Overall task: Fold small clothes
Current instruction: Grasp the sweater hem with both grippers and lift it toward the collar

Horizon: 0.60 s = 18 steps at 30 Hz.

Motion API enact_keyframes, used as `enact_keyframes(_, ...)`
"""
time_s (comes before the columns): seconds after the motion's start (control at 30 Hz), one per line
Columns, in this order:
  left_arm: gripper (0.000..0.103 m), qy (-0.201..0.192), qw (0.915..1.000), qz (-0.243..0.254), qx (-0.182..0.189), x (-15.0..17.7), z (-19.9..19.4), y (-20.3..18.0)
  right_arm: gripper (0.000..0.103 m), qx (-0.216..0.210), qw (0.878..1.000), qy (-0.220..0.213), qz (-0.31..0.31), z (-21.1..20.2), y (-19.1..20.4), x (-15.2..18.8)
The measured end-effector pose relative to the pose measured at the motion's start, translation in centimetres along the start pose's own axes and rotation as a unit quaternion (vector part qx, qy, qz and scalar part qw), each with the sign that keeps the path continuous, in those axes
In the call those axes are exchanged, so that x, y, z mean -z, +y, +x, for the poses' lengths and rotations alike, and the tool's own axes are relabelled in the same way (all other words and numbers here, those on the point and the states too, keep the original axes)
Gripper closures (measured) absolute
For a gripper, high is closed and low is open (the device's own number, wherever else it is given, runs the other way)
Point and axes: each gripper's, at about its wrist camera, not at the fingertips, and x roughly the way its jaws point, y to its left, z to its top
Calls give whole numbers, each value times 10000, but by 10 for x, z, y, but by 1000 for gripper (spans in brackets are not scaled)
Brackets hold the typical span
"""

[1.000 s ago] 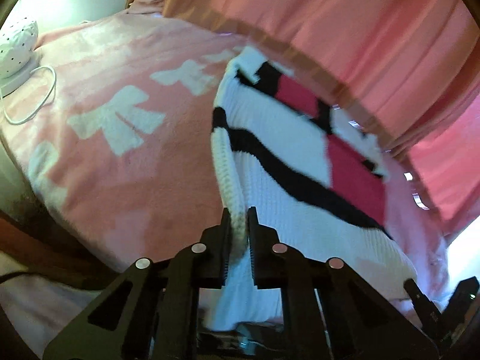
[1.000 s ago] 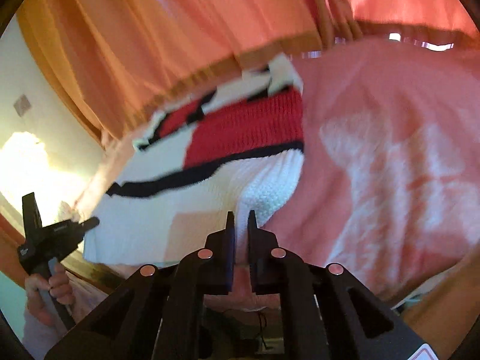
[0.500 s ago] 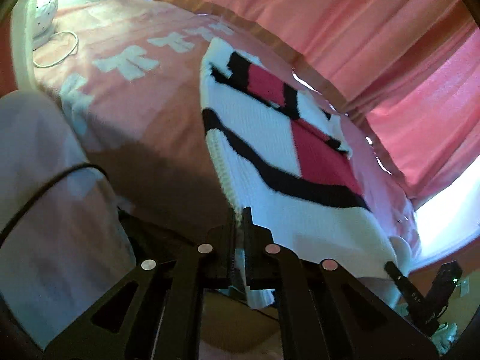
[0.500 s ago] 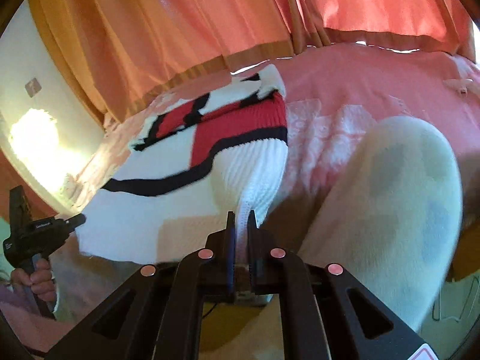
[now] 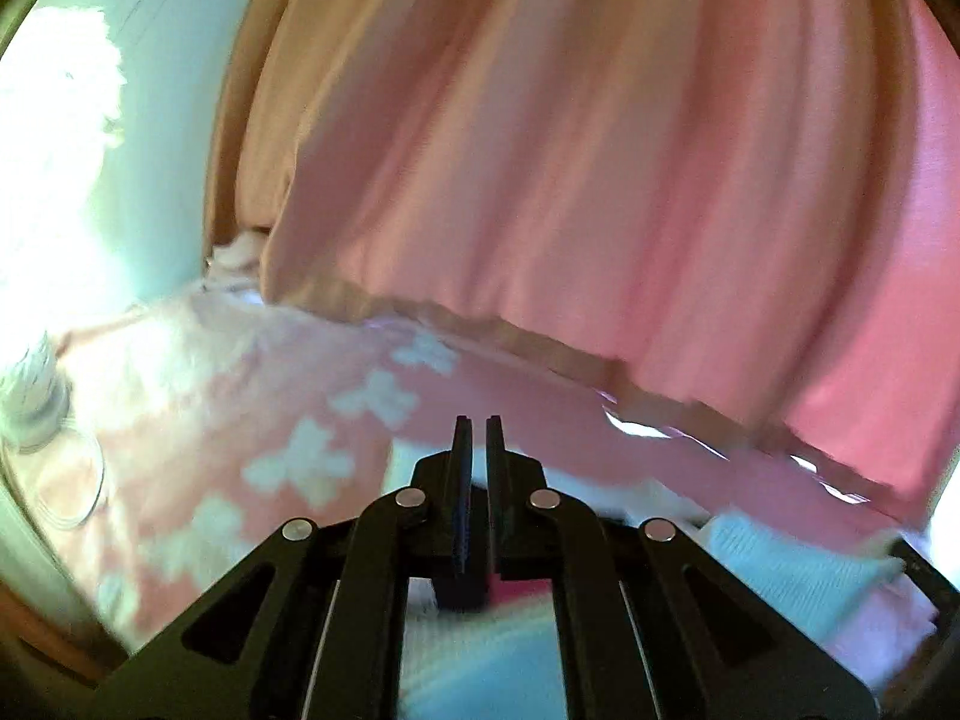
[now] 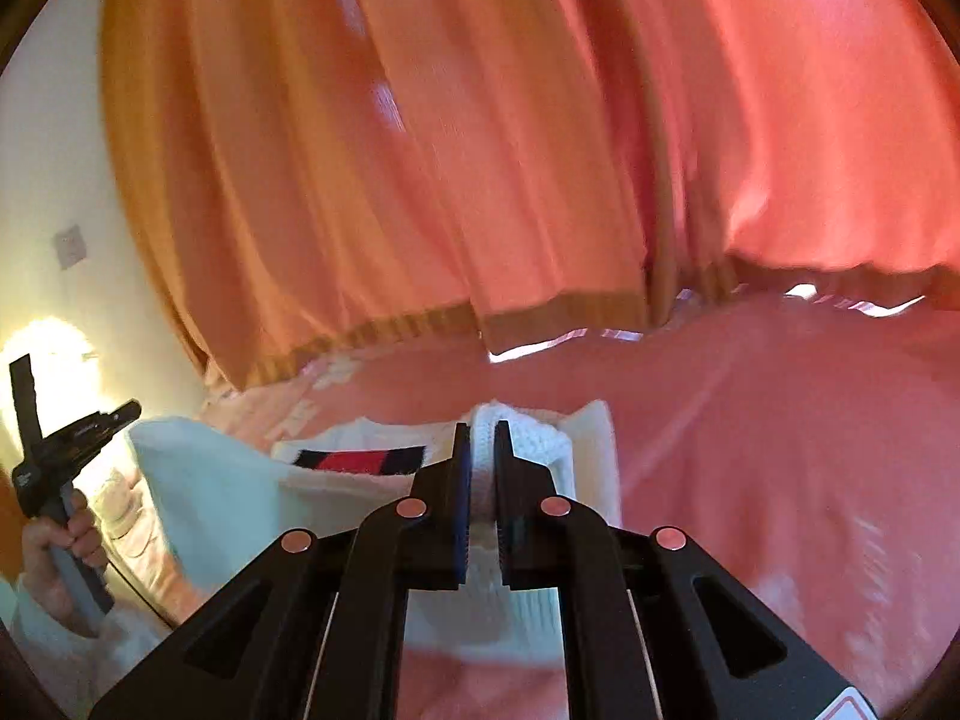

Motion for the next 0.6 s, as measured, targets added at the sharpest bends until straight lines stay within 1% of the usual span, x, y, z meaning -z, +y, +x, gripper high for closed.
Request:
enact_keyframes(0.03,99,106,9997,97,-175,-3,34,-3,96,-16,9999,132,62,33,-11,-7)
enact_keyframes(0.07,99,204,9991,144,-336,-3,61,-3,96,-39,9992,382,70,65,-20,-12)
enact_keyframes(0.1,98,453,9974,204,-526,0,98,-2,96,105,9987,483,87,95,-27,-13)
enact_keyframes(0.13,98,611,9959,205,-633,1,116,0,95,167,9981,596,9,117,-31,-12)
enact_keyframes(0.17,98,836,9941,152,-672,6,135,4,95,257,9950,960,-126,145,-36,-9)
enact_keyframes(0.2,98,1043,9926,91,-616,9,146,9,95,401,9924,1145,-188,157,-39,-6)
enact_keyframes(0.23,97,1149,9924,16,-444,14,148,15,95,527,9897,1297,-291,171,-41,-1)
enact_keyframes(0.27,92,1206,9923,5,-281,16,147,17,95,478,9893,1333,-344,175,-42,2)
enact_keyframes(0.3,79,1292,9915,37,-164,19,144,16,95,501,9890,1336,-379,178,-43,4)
enact_keyframes(0.33,71,1468,9890,93,155,20,143,12,94,540,9888,1348,-353,178,-46,6)
enact_keyframes(0.37,63,1553,9869,166,396,24,140,8,95,501,9889,1366,-298,177,-47,7)
enact_keyframes(0.4,60,1592,9852,290,571,28,135,2,95,486,9894,1346,-235,176,-48,7)
enact_keyframes(0.43,56,1678,9815,546,740,38,131,-9,94,484,9898,1324,-198,175,-49,8)
enact_keyframes(0.47,48,1763,9787,687,794,46,130,-18,94,451,9900,1327,-176,174,-48,8)
enact_keyframes(0.53,47,2043,9700,1032,817,67,136,-36,93,417,9905,1306,-124,171,-48,6)
enact_keyframes(0.6,47,2274,9640,1186,703,81,145,-44,91,395,9904,1321,-124,169,-47,7)
